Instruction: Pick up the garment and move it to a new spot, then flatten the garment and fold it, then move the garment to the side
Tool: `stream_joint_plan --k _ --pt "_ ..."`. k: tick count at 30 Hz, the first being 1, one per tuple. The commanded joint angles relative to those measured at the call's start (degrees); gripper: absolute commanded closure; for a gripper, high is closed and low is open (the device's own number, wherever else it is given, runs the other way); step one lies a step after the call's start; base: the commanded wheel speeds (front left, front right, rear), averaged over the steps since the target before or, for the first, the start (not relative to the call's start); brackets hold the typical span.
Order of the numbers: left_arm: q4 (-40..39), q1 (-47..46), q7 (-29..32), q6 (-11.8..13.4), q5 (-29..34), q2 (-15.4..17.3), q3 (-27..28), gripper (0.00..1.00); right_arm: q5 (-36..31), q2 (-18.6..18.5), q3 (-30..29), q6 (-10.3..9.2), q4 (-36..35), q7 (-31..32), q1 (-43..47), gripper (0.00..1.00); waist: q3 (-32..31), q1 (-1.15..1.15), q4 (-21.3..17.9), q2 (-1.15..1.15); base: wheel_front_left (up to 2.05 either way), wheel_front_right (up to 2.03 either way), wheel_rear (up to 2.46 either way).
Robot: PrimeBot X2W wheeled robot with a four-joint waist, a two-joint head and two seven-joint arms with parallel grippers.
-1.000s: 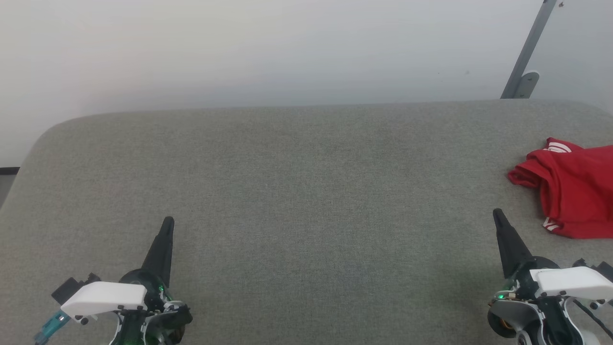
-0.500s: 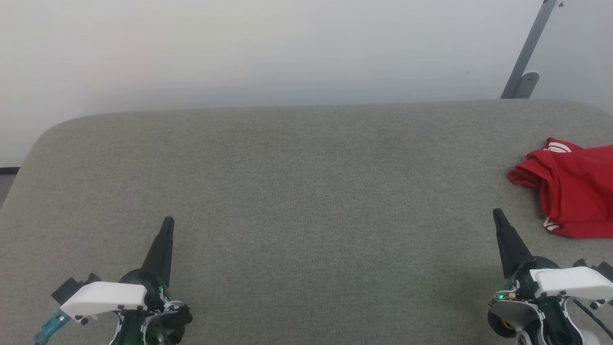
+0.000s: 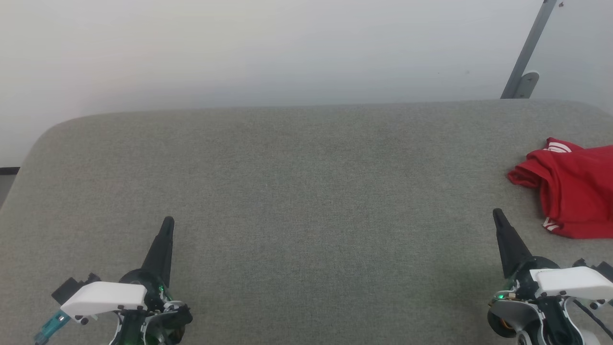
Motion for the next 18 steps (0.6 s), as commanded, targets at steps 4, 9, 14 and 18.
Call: stream_joint_plan --k 4,9,14,18 --pt "0.0 -0.7 0.2 0.0 -0.2 -0.2 0.0 1.0 0.2 0.2 -0.1 0.02 -0.1 0.1 -0.2 1.0 0.0 0.0 0.0 0.0 0.0 0.0 0.0" --pt "0.0 -0.7 0.2 0.0 -0.2 -0.2 0.0 1.0 0.2 0.2 -0.1 0.02 -0.1 0.1 -0.2 1.0 0.0 0.0 0.0 0.0 0.0 0.0 0.0" --pt "0.0 -0.7 0.2 0.0 -0.2 -0.2 0.0 1.0 0.2 0.2 -0.1 0.02 -0.1 0.1 -0.2 1.0 0.0 0.0 0.0 0.0 0.0 0.0 0.0" --pt "0.0 -0.7 0.2 0.0 -0.2 -0.2 0.0 1.0 0.2 0.2 -0.1 0.02 -0.1 0.1 -0.2 1.0 0.0 0.0 0.0 0.0 0.0 0.0 0.0"
